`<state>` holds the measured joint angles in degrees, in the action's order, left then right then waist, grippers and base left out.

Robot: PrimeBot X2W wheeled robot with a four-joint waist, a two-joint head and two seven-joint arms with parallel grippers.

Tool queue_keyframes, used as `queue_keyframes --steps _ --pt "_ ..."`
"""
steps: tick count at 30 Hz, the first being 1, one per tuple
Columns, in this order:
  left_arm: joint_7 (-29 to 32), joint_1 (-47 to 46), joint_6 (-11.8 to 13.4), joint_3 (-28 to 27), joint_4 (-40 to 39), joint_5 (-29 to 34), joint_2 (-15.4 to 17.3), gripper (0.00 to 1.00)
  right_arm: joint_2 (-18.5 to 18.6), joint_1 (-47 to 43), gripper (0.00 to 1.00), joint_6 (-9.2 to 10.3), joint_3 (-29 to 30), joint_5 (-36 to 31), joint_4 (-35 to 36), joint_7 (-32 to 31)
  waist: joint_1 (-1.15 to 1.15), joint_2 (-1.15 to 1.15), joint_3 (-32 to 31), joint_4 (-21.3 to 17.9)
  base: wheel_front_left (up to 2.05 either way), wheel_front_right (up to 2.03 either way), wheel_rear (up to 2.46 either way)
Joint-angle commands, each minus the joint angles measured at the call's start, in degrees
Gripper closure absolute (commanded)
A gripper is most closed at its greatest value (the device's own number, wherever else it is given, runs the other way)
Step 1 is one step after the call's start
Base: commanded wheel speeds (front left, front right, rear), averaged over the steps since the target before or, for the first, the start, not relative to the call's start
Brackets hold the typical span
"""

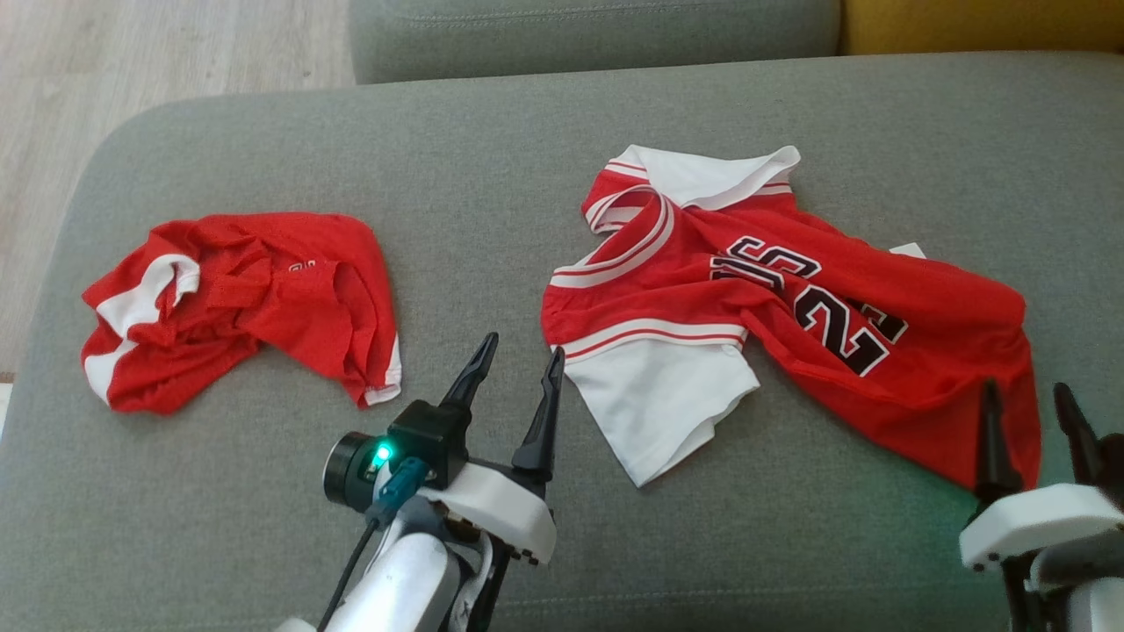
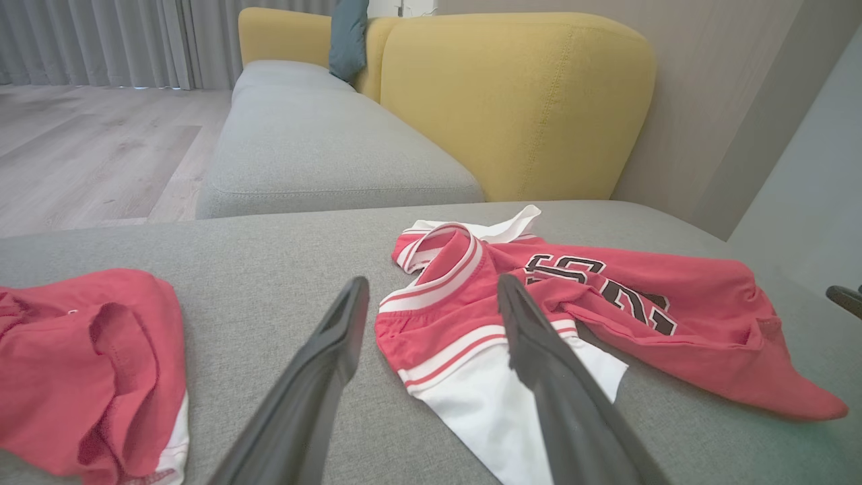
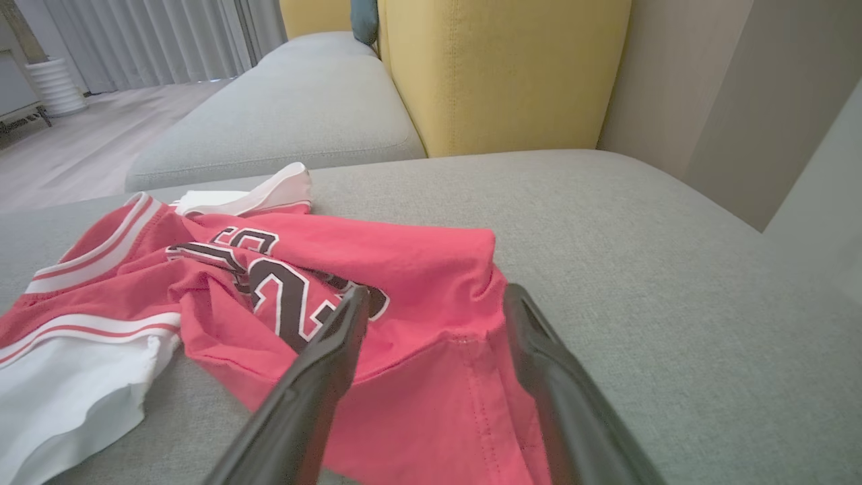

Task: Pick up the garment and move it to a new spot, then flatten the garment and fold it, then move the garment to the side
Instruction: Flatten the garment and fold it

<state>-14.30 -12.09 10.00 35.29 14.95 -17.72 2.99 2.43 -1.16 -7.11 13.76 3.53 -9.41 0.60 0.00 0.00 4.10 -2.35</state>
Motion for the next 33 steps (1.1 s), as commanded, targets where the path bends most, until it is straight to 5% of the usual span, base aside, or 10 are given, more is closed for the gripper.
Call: queue_keyframes --steps 1,24,25,27,33 --pt "-0.7 -1.83 -0.23 -1.65 -1.96 0.41 -0.11 0.0 0.46 3.59 0.0 -0.37 0.07 -0.25 0.56 0.12 0.0 0.0 0.44 0.2 0.0 0.0 0.0" --pt "-0.7 -4.25 -0.2 -0.16 -1.27 0.4 -0.11 0.0 0.45 13.11 0.0 -0.37 5.41 1.41 -14.18 -3.87 0.0 0.0 5.17 2.57 0.0 0.0 0.0" --pt "-0.7 -4.32 -0.22 -0.14 -1.21 0.42 -0.11 0.0 0.45 13.2 0.24 -0.37 5.37 1.47 -14.45 -3.77 0.0 0.0 5.19 2.61 0.0 0.0 0.0" --pt "-0.7 -4.46 -0.22 -0.11 -1.05 0.47 -0.11 0.0 0.45 13.36 1.0 -0.37 5.22 1.61 -14.93 -3.65 0.0 0.0 5.18 2.65 0.0 0.0 0.0" --pt "-0.7 -4.39 -0.15 -0.17 -0.63 0.49 -0.11 0.0 0.45 13.58 1.0 -0.37 4.2 1.41 -14.51 -1.97 0.0 0.0 4.47 2.29 0.0 0.0 0.0"
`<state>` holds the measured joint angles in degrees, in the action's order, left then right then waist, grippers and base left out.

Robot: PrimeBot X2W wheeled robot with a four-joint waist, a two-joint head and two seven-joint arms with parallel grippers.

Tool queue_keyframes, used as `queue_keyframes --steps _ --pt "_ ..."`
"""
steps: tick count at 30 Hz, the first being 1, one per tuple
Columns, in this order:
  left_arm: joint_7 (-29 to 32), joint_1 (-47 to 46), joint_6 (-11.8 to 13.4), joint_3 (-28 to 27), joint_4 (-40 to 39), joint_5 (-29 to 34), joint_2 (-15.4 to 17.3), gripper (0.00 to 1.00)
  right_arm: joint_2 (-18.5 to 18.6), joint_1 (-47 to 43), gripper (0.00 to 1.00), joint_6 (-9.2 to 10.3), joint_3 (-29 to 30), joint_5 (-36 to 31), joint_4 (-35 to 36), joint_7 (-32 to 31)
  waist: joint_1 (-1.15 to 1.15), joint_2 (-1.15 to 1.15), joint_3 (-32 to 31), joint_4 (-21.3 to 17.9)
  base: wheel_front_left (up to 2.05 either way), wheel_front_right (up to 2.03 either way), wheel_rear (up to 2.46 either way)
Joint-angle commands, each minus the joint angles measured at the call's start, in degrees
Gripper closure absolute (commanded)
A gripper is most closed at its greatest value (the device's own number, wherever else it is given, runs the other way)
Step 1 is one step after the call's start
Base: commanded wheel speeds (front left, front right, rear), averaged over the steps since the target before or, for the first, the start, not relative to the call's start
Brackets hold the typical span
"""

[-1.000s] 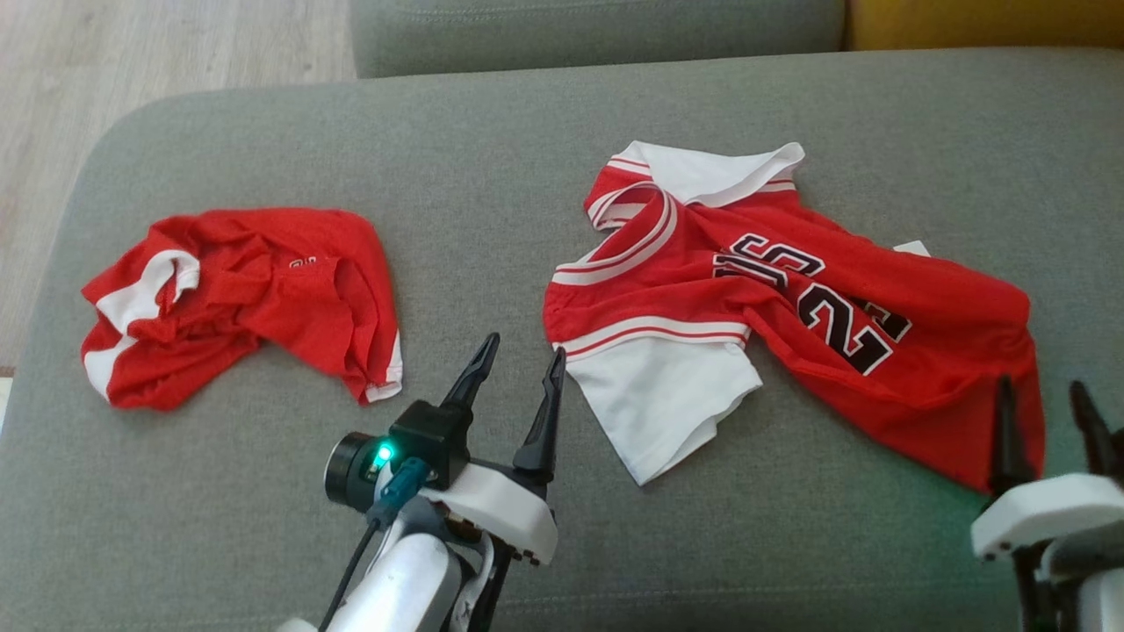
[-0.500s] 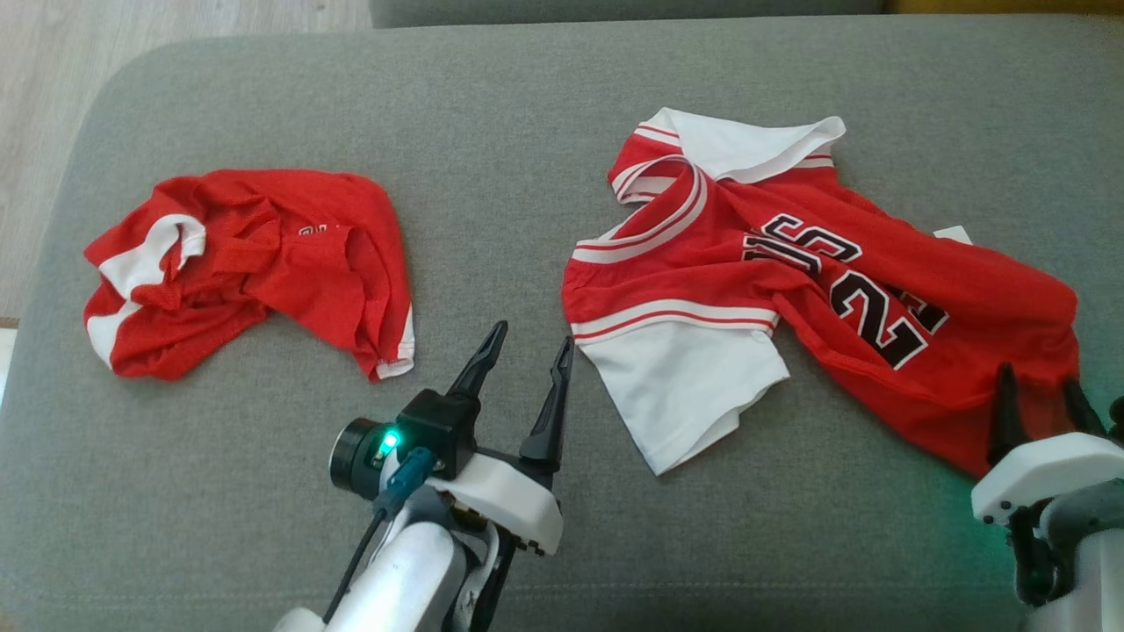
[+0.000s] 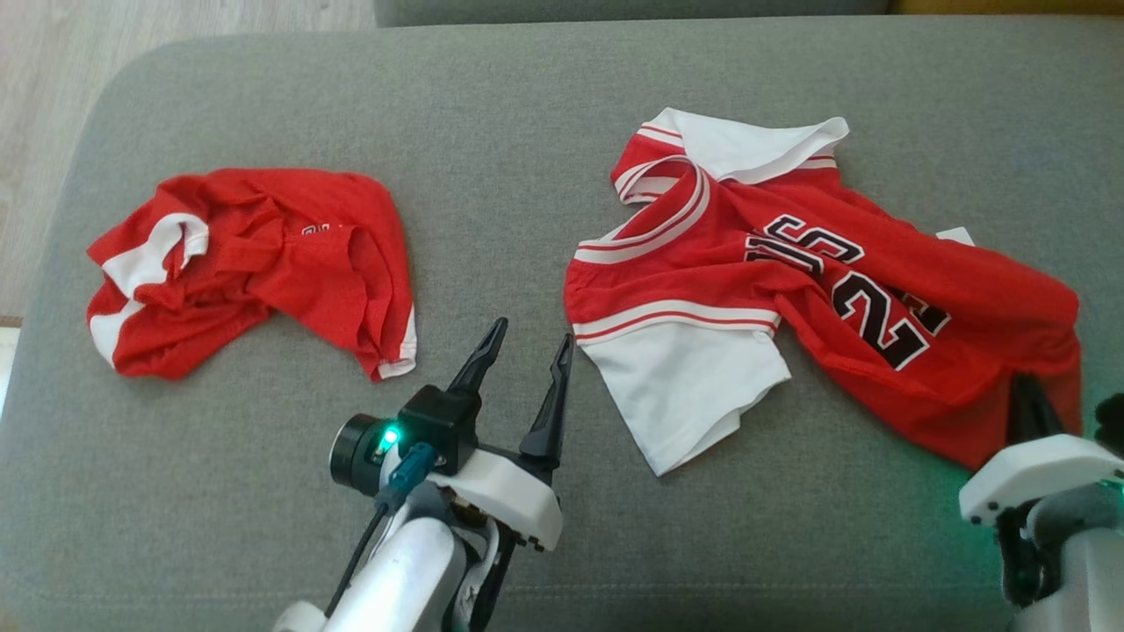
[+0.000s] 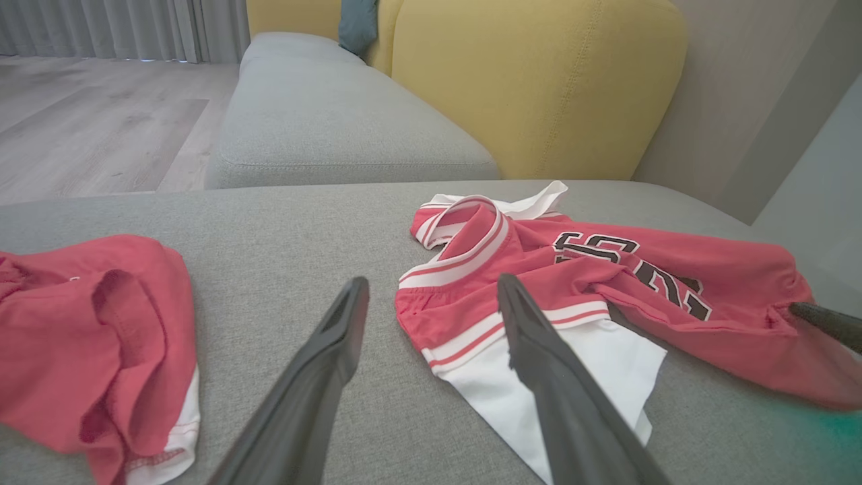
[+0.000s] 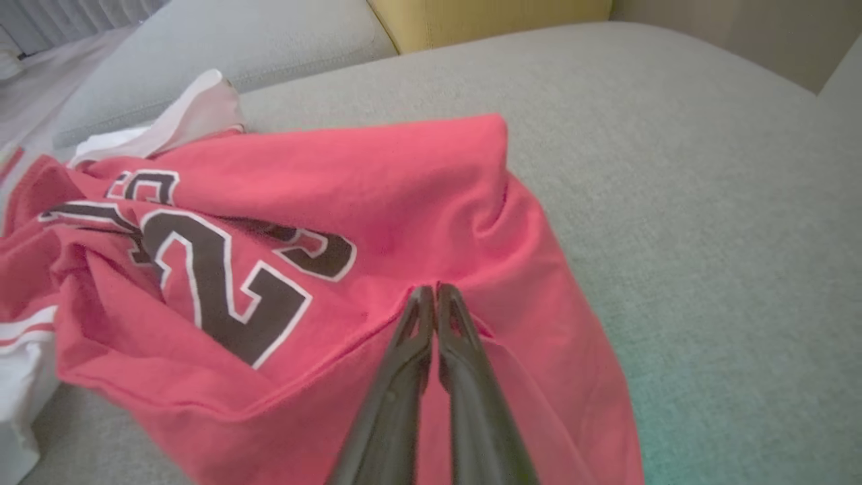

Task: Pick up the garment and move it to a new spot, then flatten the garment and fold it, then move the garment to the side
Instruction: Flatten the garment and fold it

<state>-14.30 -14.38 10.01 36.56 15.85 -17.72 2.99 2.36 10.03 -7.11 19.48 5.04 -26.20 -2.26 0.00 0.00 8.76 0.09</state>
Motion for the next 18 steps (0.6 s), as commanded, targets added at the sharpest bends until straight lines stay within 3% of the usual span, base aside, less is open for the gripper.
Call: queue_keyframes --steps 1,8,18 --pt "-0.7 -2.05 -0.13 -1.45 -1.5 0.46 -0.11 0.0 0.52 2.43 1.0 -0.37 -1.66 -0.36 2.94 1.45 0.0 0.0 -0.34 -0.28 0.0 0.0 0.0" --pt "-0.7 -1.1 0.14 -2.07 -1.3 0.05 -0.11 0.0 0.52 -0.14 1.0 -0.37 -4.63 0.78 10.33 0.09 0.0 0.0 -2.7 -1.91 0.0 0.0 0.0" --pt "-0.7 0.9 0.28 -3.24 -1.73 -0.59 -0.12 0.0 0.52 -14.21 1.0 -0.37 -11.5 8.46 25.09 -12.22 0.0 0.0 -6.2 -5.27 0.0 0.0 0.0"
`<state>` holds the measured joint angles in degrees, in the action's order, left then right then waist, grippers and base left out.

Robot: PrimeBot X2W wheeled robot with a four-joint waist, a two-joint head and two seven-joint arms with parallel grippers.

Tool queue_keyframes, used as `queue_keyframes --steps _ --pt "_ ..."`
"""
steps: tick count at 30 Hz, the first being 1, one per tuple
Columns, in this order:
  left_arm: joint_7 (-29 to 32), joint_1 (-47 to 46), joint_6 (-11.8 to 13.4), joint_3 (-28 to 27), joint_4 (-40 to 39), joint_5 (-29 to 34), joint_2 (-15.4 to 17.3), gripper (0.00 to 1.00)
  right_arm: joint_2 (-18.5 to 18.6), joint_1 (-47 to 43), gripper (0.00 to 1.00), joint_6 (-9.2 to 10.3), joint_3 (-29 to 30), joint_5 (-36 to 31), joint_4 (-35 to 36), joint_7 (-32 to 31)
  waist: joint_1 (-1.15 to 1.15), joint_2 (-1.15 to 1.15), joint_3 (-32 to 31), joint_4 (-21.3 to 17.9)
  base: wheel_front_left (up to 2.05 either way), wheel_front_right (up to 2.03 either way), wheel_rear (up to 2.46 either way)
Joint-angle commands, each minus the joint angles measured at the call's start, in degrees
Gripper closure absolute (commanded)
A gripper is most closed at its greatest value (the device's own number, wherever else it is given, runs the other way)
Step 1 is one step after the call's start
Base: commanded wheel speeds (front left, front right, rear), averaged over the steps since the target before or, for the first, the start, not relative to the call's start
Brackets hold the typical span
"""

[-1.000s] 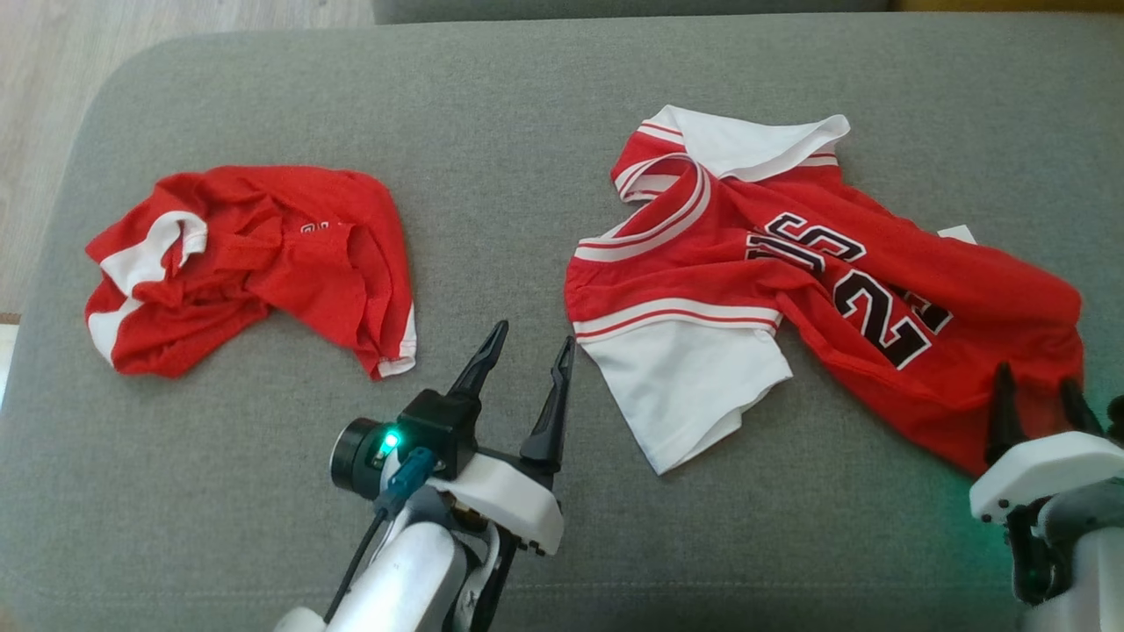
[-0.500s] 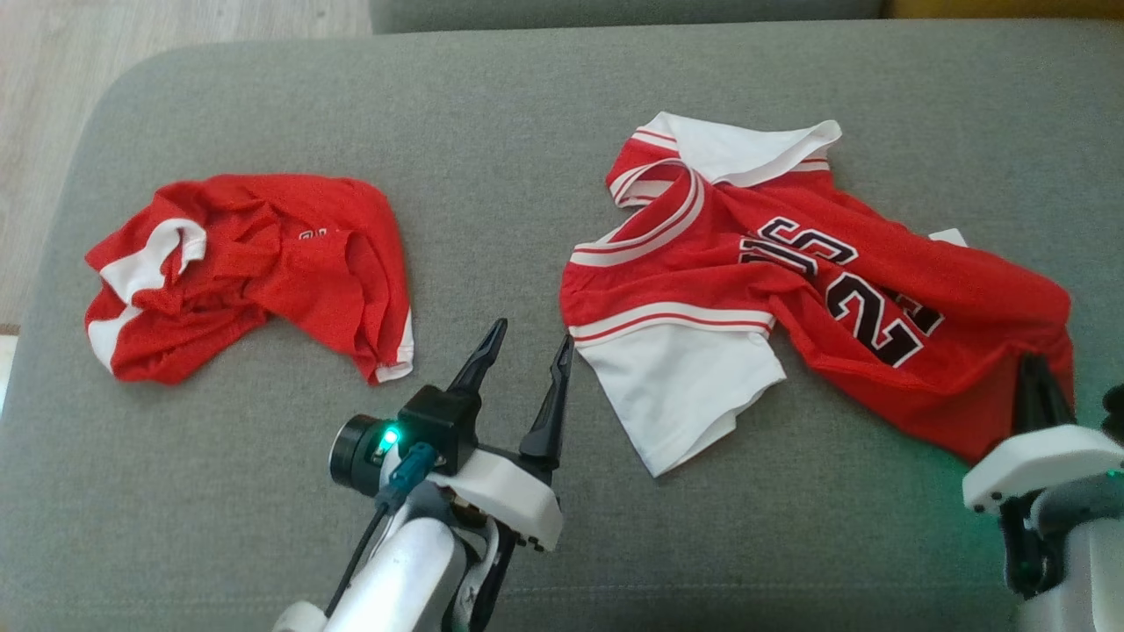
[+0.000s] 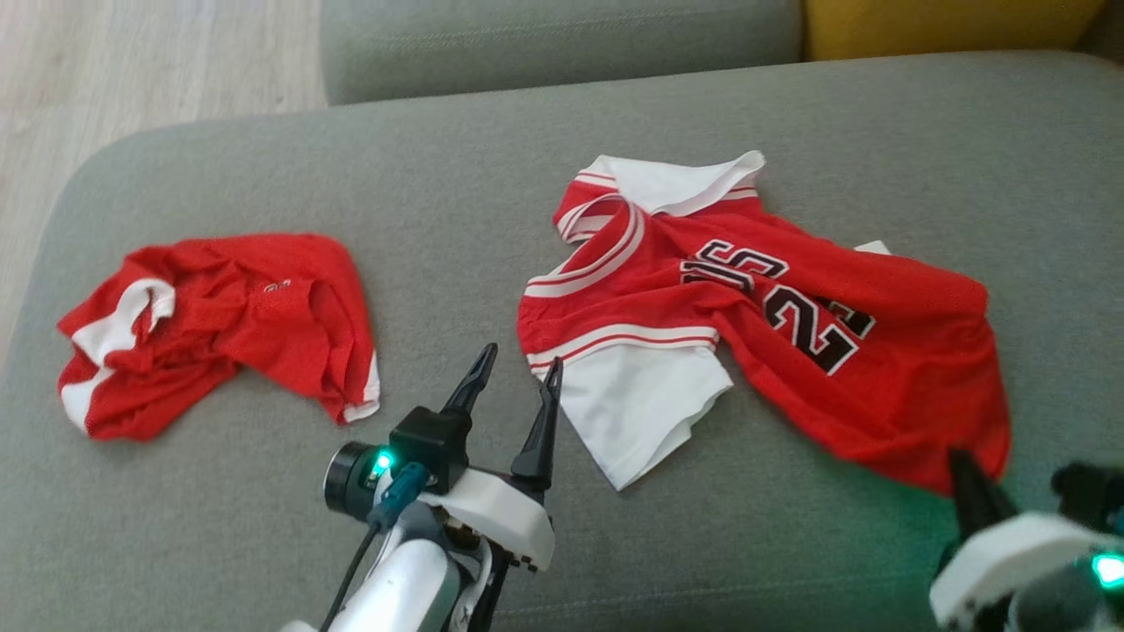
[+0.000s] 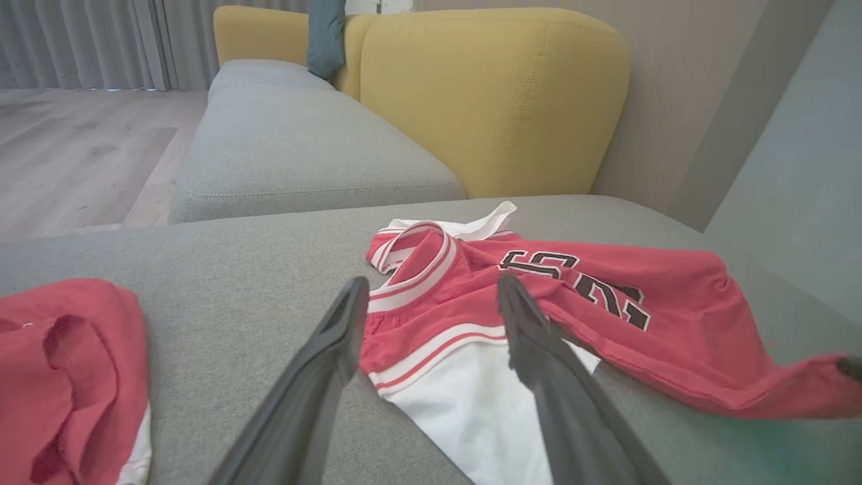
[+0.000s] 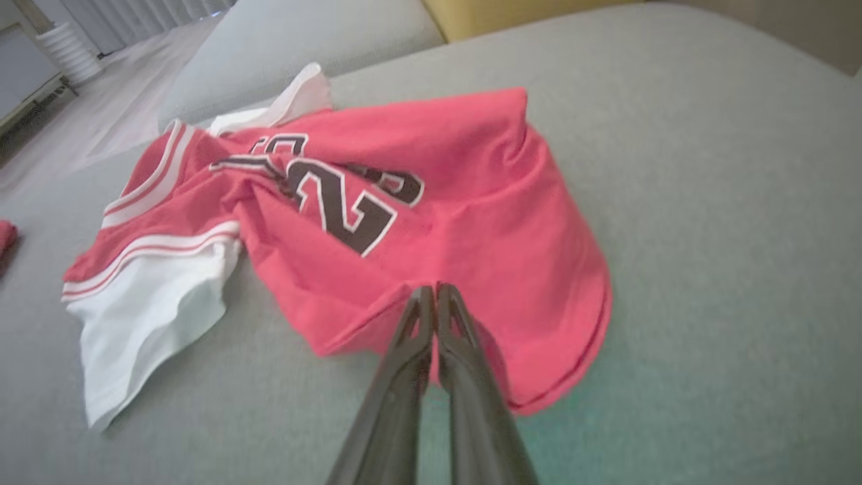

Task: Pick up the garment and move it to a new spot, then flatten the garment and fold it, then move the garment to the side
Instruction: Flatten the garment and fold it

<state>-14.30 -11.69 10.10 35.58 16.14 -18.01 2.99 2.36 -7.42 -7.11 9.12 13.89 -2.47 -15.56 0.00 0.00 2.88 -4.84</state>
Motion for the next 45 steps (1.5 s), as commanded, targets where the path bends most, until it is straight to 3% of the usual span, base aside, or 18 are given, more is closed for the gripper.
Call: queue_keyframes --steps 1,6,7,8,17,25,37,45 --pt "-0.7 -1.73 0.16 -2.27 -2.09 -0.3 -0.12 0.0 0.52 1.57 1.0 -0.37 -1.7 0.43 2.82 -0.37 0.0 0.0 -0.53 -0.53 0.0 0.0 0.0" --pt "-0.7 -1.4 0.18 -2.13 -2.11 -0.72 -0.12 0.0 0.52 -4.89 1.0 -0.37 -2.73 2.53 6.65 -5.4 0.0 0.0 -1.45 -0.87 0.0 0.0 0.0" --pt "-0.7 -1.31 0.2 -2.08 -2.13 -0.82 -0.12 0.0 0.52 -5.33 0.15 -0.37 -2.58 2.16 6.94 -5.48 0.0 0.0 -1.59 -0.84 0.0 0.0 0.0" --pt "-0.7 -1.22 0.21 -2.02 -2.14 -0.89 -0.12 0.0 0.52 -5.49 0.0 -0.37 -2.39 2.09 7.06 -5.4 0.0 0.0 -1.7 -0.77 0.0 0.0 0.0" --pt "-0.7 -0.71 0.04 -1.79 -1.91 -0.77 -0.12 0.0 0.52 -2.04 0.0 -0.37 -1.41 2.33 9.35 -1.86 0.0 0.0 -2.37 0.69 0.0 0.0 0.0" --pt "-0.7 -0.66 0.13 -1.26 -2.17 -0.54 -0.12 0.0 0.52 6.86 0.0 -0.37 4.07 0.0 6.63 2.74 0.0 0.0 -1.65 2.3 0.0 0.0 0.0" --pt "-0.7 -3.53 -0.21 -0.04 -2.02 0.6 -0.12 0.0 0.53 26.03 0.0 -0.37 13.36 -7.52 -11.93 2.56 0.0 0.0 5.21 5.92 0.0 0.0 0.0" --pt "-0.7 -5.51 -0.2 0.65 -1.93 0.47 -0.12 0.0 0.69 33.48 0.0 -0.37 21.67 -13.01 -21.71 0.46 0.0 0.0 8.09 7.92 0.0 0.0 0.0"
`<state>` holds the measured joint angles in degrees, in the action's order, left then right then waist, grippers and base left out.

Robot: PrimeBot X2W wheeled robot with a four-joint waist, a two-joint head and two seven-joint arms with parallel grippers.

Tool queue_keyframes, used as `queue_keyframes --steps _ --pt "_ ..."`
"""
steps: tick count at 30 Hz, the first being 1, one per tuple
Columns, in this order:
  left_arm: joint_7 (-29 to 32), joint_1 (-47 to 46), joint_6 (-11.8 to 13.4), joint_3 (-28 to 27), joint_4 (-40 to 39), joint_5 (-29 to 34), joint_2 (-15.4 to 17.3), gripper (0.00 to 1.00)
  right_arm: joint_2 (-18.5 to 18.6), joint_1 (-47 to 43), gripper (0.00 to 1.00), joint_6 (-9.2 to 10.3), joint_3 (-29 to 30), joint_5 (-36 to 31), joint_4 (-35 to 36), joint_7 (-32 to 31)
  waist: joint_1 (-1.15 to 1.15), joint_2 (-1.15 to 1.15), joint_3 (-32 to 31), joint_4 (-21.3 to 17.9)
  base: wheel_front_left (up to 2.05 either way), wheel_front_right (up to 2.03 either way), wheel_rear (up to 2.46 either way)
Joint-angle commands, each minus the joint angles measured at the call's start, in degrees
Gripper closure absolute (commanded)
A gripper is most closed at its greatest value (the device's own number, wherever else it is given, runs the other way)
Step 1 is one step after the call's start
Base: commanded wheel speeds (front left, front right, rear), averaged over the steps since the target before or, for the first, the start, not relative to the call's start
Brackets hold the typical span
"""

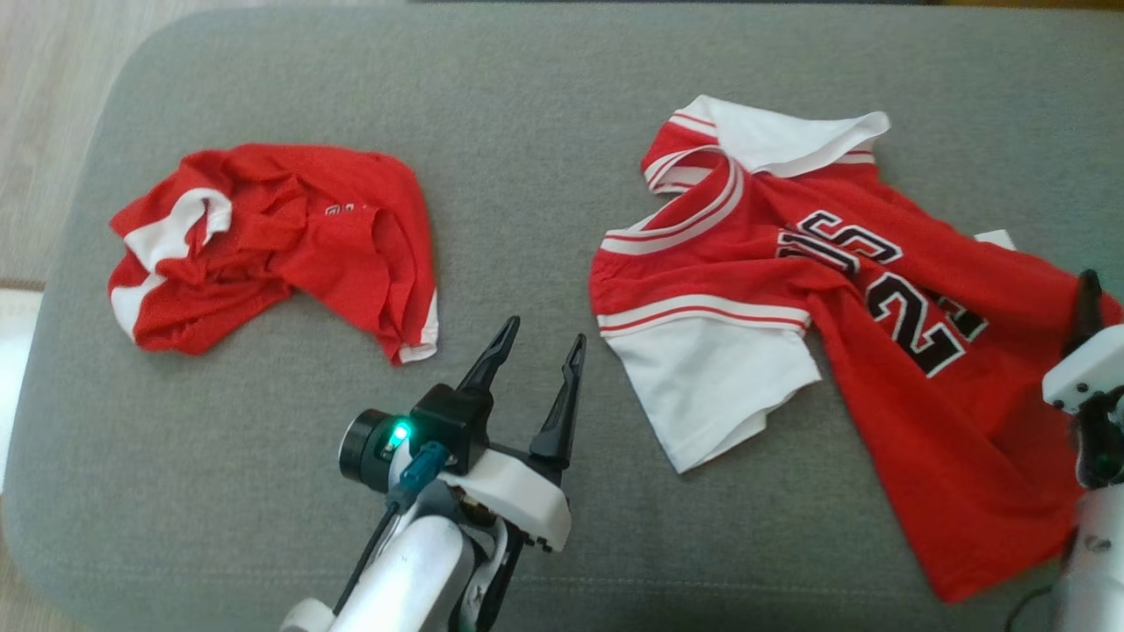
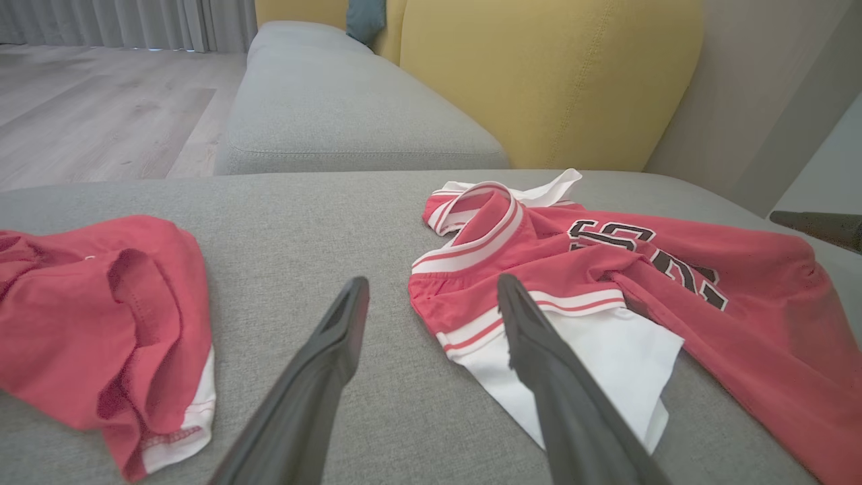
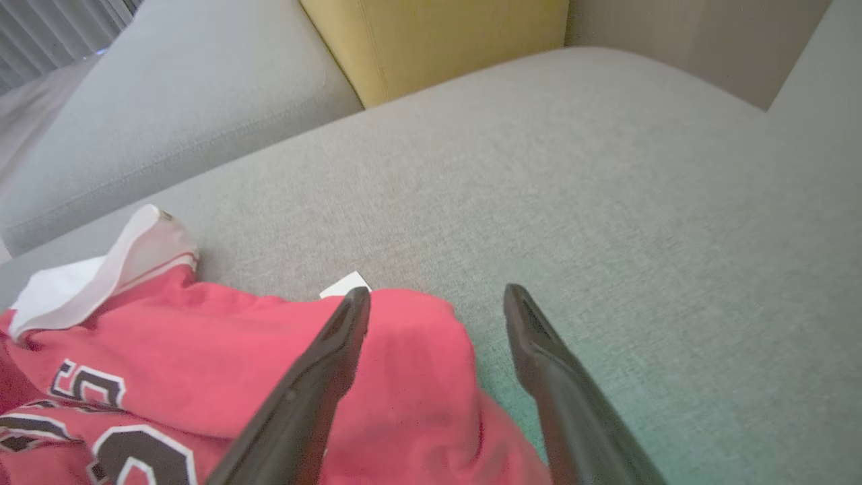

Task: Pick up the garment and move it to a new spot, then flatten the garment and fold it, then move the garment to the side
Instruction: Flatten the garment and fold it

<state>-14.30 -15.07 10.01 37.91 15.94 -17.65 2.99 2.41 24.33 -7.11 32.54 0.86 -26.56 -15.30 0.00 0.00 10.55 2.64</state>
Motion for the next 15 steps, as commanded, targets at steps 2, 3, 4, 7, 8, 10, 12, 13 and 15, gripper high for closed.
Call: queue_keyframes --steps 2,3,4,7,8,10,12,13,15 --pt "-0.7 -2.47 -0.03 -1.56 -1.75 -0.03 -0.12 0.0 0.64 3.14 0.0 -0.37 -0.33 -0.54 0.2 -0.79 0.0 0.0 0.99 0.83 0.0 0.0 0.0" --pt "-0.7 -2.61 0.0 -1.51 -1.75 -0.09 -0.12 0.0 0.64 3.72 0.0 -0.37 0.04 -0.58 -0.86 -1.32 0.0 0.0 1.21 0.97 0.0 0.0 0.0" --pt "-0.7 -2.74 0.04 -1.49 -1.75 -0.14 -0.12 0.0 0.65 4.15 0.0 -0.37 0.15 -0.65 -1.8 -1.77 0.0 0.0 1.44 1.07 0.0 0.0 0.0" --pt "-0.7 -3.12 0.2 -1.41 -1.86 -0.26 -0.12 0.0 0.8 5.25 0.0 -0.37 0.45 -0.52 -4.07 -2.59 0.0 0.0 2.2 1.21 0.0 0.0 0.0" --pt "-0.7 -3.27 0.27 -1.33 -1.91 -0.3 -0.12 0.0 0.81 5.63 0.0 -0.37 0.49 -0.24 -4.74 -2.82 0.0 0.0 2.46 1.24 0.0 0.0 0.0" --pt "-0.7 -3.59 0.34 -1.09 -1.98 -0.41 -0.12 0.0 1.12 6.29 1.0 -0.37 -0.1 0.11 -5.61 -2.66 0.0 0.0 2.91 1.33 0.0 0.0 0.0" --pt "-0.7 -3.9 0.43 -0.86 -2.02 -0.5 -0.12 0.0 1.86 6.86 1.0 -0.37 -1.13 -0.2 -5.57 -1.43 0.0 0.0 3.23 1.4 0.0 0.0 0.0" --pt "-0.7 -4.04 0.44 -0.78 -2.01 -0.57 -0.12 0.0 2.34 7.25 1.0 -0.37 -1.76 -0.4 -5.37 -0.51 0.0 0.0 3.35 1.44 0.0 0.0 0.0" --pt "-0.7 -4.29 0.47 -0.64 -2.01 -0.7 -0.12 0.0 3.56 8.35 1.0 -0.37 -2.9 -0.65 -5.05 1.31 0.0 0.0 3.62 1.57 0.0 0.0 0.0"
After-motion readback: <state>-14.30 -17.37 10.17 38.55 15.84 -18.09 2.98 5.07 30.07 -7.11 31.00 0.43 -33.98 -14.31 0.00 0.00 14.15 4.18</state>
